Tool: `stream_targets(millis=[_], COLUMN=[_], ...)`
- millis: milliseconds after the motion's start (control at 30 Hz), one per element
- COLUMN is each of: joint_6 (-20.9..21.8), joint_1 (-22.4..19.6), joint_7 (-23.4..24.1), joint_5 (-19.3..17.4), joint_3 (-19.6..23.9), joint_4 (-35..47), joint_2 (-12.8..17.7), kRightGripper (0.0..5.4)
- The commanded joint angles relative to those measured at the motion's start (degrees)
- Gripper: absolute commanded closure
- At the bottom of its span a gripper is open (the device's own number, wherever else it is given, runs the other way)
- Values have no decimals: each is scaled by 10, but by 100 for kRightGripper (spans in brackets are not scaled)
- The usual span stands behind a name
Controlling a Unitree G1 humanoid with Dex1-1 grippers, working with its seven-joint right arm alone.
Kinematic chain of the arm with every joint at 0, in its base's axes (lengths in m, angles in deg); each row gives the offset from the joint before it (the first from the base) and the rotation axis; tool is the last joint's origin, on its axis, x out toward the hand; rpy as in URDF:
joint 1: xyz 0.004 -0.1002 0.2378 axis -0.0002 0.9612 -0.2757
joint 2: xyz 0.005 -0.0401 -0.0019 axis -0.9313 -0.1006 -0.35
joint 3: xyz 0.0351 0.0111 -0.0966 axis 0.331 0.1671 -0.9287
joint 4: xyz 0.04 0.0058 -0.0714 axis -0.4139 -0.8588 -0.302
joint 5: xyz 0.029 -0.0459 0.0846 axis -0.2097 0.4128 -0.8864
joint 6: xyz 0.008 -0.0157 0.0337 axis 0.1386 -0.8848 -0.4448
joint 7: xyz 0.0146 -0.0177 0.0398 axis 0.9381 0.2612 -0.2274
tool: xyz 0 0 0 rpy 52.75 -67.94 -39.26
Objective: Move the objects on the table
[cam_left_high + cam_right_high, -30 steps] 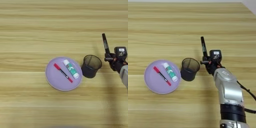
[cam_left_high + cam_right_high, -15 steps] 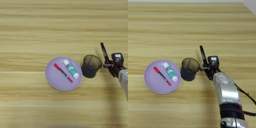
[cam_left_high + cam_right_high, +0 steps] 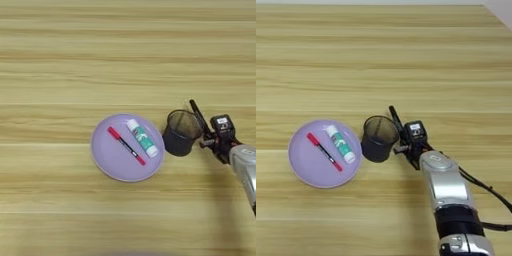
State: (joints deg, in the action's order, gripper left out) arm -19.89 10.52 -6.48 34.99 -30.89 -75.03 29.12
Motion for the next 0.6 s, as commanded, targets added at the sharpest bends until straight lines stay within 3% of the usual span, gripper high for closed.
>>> stream_targets(millis=[33, 367, 533, 600], joint_6=[23, 14, 10, 8], joint_1=[-29, -8, -6, -6], joint_7=[2, -20, -18, -19], joint_5=[10, 44, 46, 47], joint_3=[-4, -48, -46, -45], joint_4=[17, 31, 36, 38], joint_2=[21, 29, 30, 29], kRightGripper=[435, 435, 435, 373])
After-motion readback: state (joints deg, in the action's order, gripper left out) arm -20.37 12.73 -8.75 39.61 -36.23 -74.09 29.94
